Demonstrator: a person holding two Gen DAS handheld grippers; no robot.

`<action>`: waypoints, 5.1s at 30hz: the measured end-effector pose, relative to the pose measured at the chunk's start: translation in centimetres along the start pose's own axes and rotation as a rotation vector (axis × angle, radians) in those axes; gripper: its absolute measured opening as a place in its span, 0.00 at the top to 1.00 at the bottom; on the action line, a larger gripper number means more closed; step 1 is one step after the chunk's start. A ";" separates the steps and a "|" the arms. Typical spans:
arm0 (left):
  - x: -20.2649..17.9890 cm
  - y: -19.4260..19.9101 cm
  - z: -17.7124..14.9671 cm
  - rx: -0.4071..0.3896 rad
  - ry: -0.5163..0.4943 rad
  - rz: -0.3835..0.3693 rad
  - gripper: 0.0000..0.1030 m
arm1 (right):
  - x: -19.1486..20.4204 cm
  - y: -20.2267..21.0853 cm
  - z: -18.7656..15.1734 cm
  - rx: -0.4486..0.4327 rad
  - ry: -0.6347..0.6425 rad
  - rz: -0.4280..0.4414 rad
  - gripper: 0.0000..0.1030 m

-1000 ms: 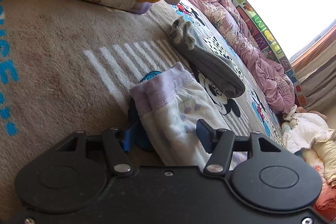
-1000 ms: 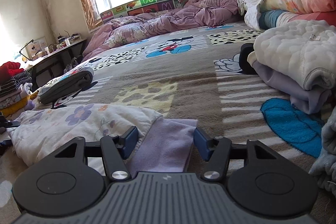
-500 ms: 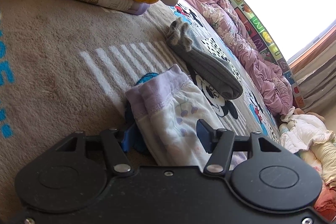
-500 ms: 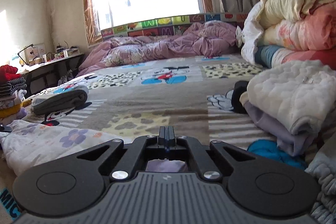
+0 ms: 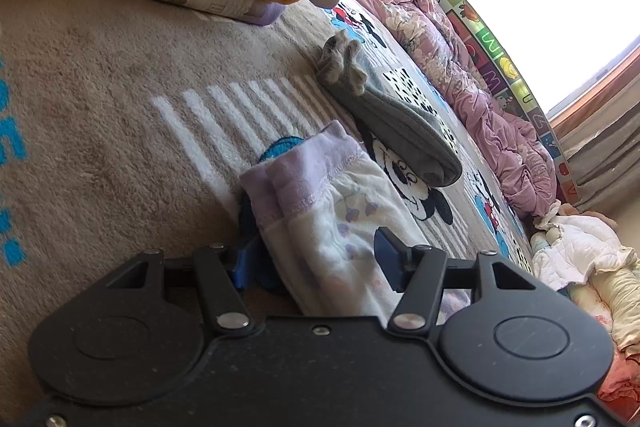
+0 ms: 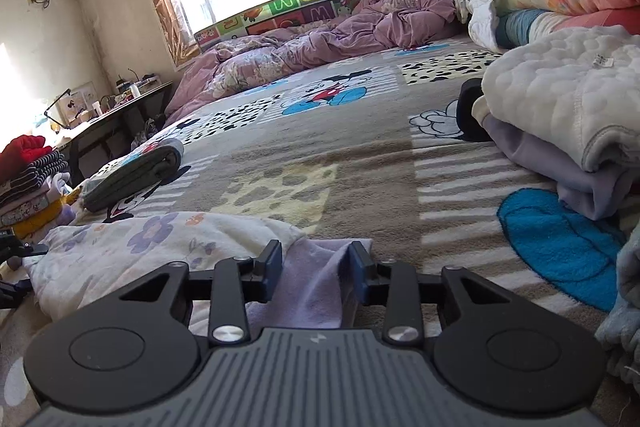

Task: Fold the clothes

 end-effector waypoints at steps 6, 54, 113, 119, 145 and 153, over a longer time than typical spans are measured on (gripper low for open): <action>-0.1 -0.1 0.0 0.001 -0.010 0.004 0.43 | -1.9 -0.5 0.3 0.056 -0.110 0.038 0.96; 0.4 -0.4 0.3 0.019 0.009 -0.026 0.41 | 8.1 2.0 -3.6 0.000 0.404 0.104 0.81; -30.7 3.5 -17.4 -0.343 -1.292 0.004 0.84 | -6.6 0.4 3.8 -0.021 -0.489 0.352 0.52; -31.5 3.0 -24.3 -0.341 -1.542 0.016 0.85 | -7.8 0.5 4.6 -0.060 -0.527 0.373 0.52; -24.6 5.4 -9.9 -0.180 -0.979 -0.155 0.66 | 3.5 3.5 1.8 -0.154 0.160 0.401 0.54; -22.5 -0.7 -16.2 -0.026 -1.104 -0.130 0.67 | 2.6 -1.4 -0.1 0.108 0.134 0.193 0.65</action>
Point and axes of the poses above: each gripper's, at about its wrist camera, not at the fingertips, and y roughly against the way its jaws point, x to its left, z to its top, the point moved 2 cm from there along -y, roughly the way its jaws point, and after that the axes turned 15 degrees about -y, right-handed, at the moved point
